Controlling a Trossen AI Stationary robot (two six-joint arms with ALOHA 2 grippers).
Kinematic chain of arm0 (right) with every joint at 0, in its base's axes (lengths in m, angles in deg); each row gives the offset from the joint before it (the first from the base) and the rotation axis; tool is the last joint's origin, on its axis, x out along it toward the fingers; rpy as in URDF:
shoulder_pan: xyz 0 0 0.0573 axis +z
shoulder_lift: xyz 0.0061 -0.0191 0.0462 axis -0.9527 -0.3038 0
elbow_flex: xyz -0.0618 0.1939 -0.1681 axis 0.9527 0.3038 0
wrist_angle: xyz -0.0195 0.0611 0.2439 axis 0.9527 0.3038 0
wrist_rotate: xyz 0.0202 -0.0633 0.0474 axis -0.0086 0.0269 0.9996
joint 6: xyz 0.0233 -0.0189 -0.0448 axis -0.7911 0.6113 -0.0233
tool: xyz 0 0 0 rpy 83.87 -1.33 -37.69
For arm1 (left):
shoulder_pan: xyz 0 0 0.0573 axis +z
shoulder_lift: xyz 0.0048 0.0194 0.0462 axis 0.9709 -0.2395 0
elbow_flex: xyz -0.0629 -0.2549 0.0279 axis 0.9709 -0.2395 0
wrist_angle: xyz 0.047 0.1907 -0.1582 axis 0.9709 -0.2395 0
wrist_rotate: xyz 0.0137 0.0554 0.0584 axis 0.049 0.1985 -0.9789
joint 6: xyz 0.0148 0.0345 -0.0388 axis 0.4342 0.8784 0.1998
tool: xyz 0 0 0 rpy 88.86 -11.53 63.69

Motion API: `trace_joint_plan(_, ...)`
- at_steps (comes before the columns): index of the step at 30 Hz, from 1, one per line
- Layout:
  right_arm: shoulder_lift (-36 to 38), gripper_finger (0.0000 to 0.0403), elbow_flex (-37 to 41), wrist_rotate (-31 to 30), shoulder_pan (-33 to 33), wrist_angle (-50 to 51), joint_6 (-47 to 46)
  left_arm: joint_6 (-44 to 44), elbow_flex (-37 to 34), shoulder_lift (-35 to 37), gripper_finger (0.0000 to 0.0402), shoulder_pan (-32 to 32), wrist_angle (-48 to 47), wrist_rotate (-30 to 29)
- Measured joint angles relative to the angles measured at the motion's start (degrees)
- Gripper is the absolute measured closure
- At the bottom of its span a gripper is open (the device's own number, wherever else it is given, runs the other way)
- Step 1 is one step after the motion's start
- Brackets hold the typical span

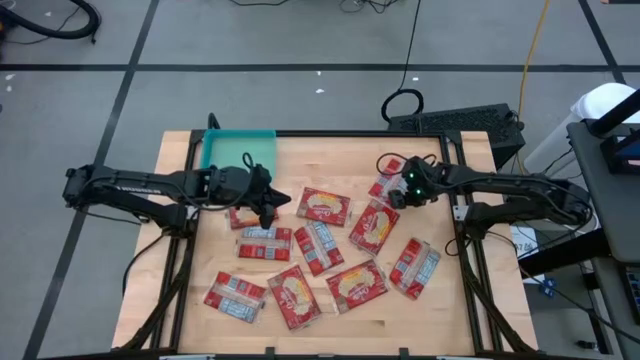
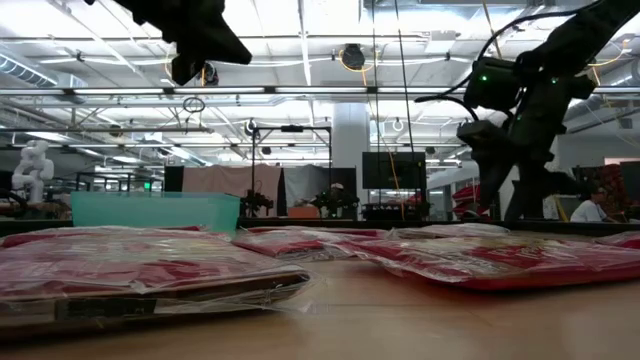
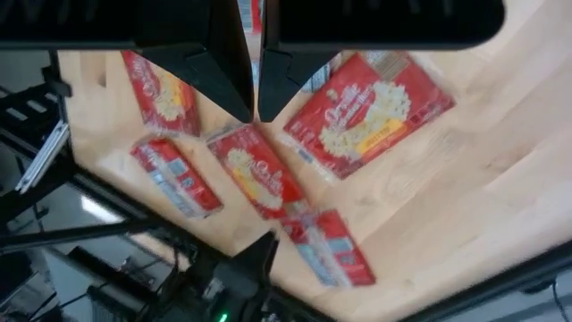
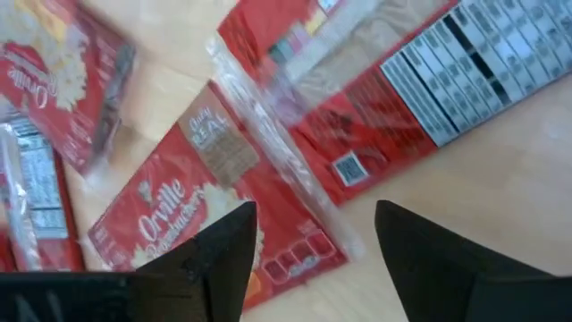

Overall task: Sort popcorn bags into baskets
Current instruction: Put the red popcorn bag into the blue bin

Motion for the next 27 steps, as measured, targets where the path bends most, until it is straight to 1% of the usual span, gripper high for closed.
trace_joint_plan(6,-2.95,0.0183,1.41,1.45,0.38,-0.52,0.73,0.18,-0.07,-0.49,0.0378,0.0,0.21,0.01)
trace_joint_plan(11,-4.81,0.0184,3.08,2.9,1.14,-4.81,1.03,1.11,-0.07,-0.52,0.0378,0.02,1.4,0.02)
trace_joint_plan(18,-4.99,0.0197,4.2,3.27,4.28,-6.56,0.82,1.27,-0.07,-0.52,0.0378,0.0,1.26,0.02)
trace_joint_plan(23,-5.08,0.0224,4.25,3.7,6.06,-7.46,-0.63,1.66,-0.07,-0.52,0.0378,0.0,1.27,-0.11)
trace_joint_plan(27,-5.1,0.0267,4.29,2.41,7.2,-7.18,-1.9,1.7,-0.07,-0.52,0.0378,0.0,1.27,-0.62)
